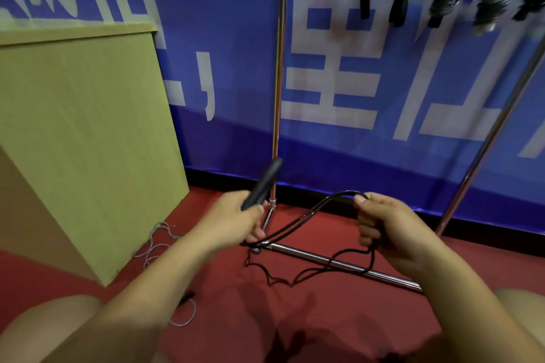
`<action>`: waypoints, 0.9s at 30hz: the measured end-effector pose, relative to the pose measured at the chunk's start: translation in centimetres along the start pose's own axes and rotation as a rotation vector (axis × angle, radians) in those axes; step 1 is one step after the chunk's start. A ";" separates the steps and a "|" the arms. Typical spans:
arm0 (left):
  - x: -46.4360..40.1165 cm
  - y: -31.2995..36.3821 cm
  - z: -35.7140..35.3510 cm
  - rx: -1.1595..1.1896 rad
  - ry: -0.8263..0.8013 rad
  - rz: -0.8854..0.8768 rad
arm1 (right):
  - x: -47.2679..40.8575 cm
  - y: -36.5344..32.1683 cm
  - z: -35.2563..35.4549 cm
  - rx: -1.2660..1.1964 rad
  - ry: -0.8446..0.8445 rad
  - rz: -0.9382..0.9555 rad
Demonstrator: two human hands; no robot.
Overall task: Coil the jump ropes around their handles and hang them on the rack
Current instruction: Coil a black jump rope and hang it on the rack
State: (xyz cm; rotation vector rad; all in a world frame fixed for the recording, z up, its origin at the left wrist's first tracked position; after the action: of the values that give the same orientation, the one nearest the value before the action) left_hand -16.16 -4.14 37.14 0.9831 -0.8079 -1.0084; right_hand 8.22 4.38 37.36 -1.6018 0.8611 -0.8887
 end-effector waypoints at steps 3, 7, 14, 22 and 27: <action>1.7 0.3 -1.7 0.019 -0.261 0.059 | 0.0 -0.5 0.4 -0.127 0.012 -0.082; 2.9 0.8 -2.4 0.053 -0.428 0.071 | -0.2 0.0 0.0 -0.149 0.015 -0.121; 3.7 0.5 -2.9 0.281 -0.504 0.179 | -0.4 -0.3 0.3 -0.235 0.031 -0.164; 4.4 -0.1 -4.0 0.327 -0.692 0.238 | -0.8 0.1 -0.1 -0.157 0.055 -0.032; 4.4 -0.2 -4.7 0.280 -0.705 0.261 | -1.0 0.7 -0.7 -0.092 0.067 0.031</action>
State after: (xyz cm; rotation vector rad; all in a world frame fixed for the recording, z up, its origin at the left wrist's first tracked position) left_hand -10.56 -7.02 35.79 0.7178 -1.6528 -1.0346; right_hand 7.07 4.81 36.65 -1.6415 0.9835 -0.8961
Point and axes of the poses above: each hand's wrist, its own x-axis away from the middle knuckle, its own z-axis out of the back of the hand, y = z × x, the point moved 3 cm from there along -x, towards the middle knuckle, and after that the axes turned 1 degree about z, right-handed, at the moved point
